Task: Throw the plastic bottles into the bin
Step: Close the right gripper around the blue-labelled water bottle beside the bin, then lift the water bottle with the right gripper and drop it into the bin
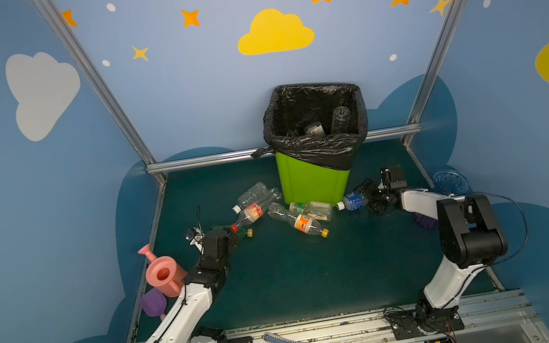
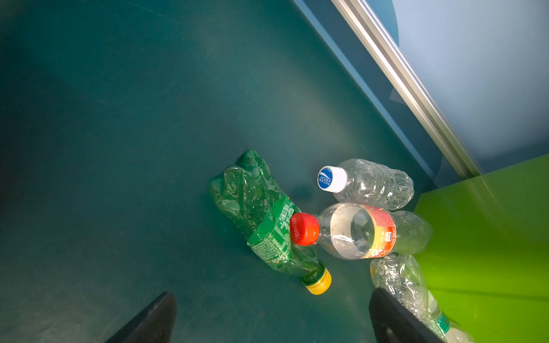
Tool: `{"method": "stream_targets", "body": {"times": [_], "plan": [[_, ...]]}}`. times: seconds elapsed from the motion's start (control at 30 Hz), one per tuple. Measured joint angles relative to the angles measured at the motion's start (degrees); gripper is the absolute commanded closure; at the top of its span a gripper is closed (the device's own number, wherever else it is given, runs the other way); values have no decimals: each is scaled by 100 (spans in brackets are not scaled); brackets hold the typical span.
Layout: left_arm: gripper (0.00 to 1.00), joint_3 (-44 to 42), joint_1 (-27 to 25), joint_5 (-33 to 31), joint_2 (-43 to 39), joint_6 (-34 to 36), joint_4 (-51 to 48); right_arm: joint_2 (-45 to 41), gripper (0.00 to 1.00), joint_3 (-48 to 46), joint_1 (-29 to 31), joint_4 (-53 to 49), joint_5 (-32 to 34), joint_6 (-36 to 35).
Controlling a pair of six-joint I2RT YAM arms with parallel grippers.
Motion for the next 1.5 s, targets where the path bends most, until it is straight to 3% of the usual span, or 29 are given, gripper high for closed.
{"method": "stream_targets", "body": {"times": [0.23, 0.6, 0.83, 0.93, 1.07, 1.33, 1.5], "plan": [[0, -37, 55, 61, -4, -20, -4, 258, 25, 223, 24, -236, 20, -258], [0, -46, 103, 109, -4, -76, -2, 332, 53, 365, 24, -330, -42, -671], [0, -52, 168, 127, 13, -155, -2, 151, 53, 321, 20, -382, -114, -824], [0, -55, 212, 146, 44, -181, -2, -376, 53, 313, -17, -573, -118, -938], [0, -55, 273, 184, 103, -243, 0, -1755, 52, 481, -131, -960, 37, -1180], [0, -55, 310, 256, 129, -306, 31, -4754, 47, 1375, -243, -1060, 1163, -1803], [0, -48, 315, 332, 240, -378, 22, -5549, 47, 1934, -243, -715, 1637, -1943]]}}
